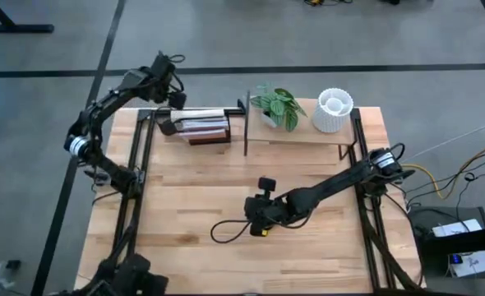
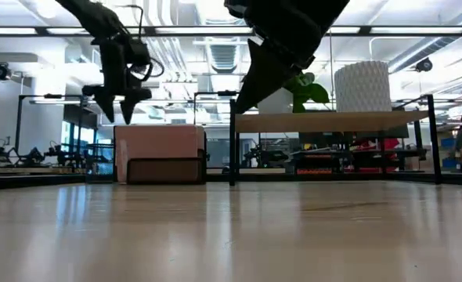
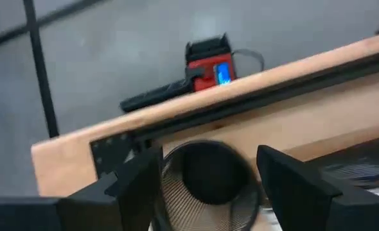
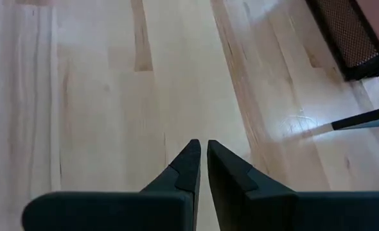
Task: Stock shelves
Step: Put the black pen organizer under the shelf
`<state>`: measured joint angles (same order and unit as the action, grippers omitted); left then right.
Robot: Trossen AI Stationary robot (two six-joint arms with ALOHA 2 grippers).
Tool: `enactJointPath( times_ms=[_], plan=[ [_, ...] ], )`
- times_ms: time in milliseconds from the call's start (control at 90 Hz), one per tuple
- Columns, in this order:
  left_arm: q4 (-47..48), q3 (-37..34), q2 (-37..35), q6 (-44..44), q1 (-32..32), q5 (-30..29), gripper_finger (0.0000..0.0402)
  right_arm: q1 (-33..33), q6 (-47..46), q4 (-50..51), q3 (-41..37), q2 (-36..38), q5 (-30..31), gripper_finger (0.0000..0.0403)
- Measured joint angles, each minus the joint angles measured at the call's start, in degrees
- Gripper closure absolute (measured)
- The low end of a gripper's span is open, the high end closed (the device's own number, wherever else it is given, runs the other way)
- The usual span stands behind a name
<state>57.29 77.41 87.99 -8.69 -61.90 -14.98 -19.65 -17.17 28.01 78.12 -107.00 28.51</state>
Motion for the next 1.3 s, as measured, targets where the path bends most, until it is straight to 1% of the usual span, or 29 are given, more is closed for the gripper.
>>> enactJointPath(
  times_ms=[89, 200, 344, 556, 1022, 1300],
  plan=[
    [2.77, 0.90, 2.15, -0.23, -0.76, 0.02, 0.0177, -0.12, -0.77, -0.05, -0.16, -0.06, 0.00, 0.0391],
    [3.37, 1.00, 4.36, -1.07, -1.99, -0.03, 0.0185, -0.12, -0.88, -1.51, -0.67, -0.06, 0.02, 0.0391],
    [3.31, 1.00, 5.94, -1.14, -2.26, -2.52, 0.0185, -0.23, -0.86, -3.49, -1.87, -0.07, 0.00, 0.0391],
    [3.47, 0.98, 6.08, -0.82, -2.24, -3.06, 0.0181, -0.23, -1.98, -3.51, -2.63, -0.13, 0.01, 0.0391],
    [3.79, 0.81, 6.05, -0.22, -2.24, -3.13, 0.0201, -0.78, -2.98, -6.45, -3.05, -0.13, 0.02, 0.0391],
    [4.36, -0.45, 6.03, 1.52, -0.81, -5.30, 0.0203, -1.11, -3.91, -6.69, -3.13, -0.13, 0.04, 0.0391]
  ],
)
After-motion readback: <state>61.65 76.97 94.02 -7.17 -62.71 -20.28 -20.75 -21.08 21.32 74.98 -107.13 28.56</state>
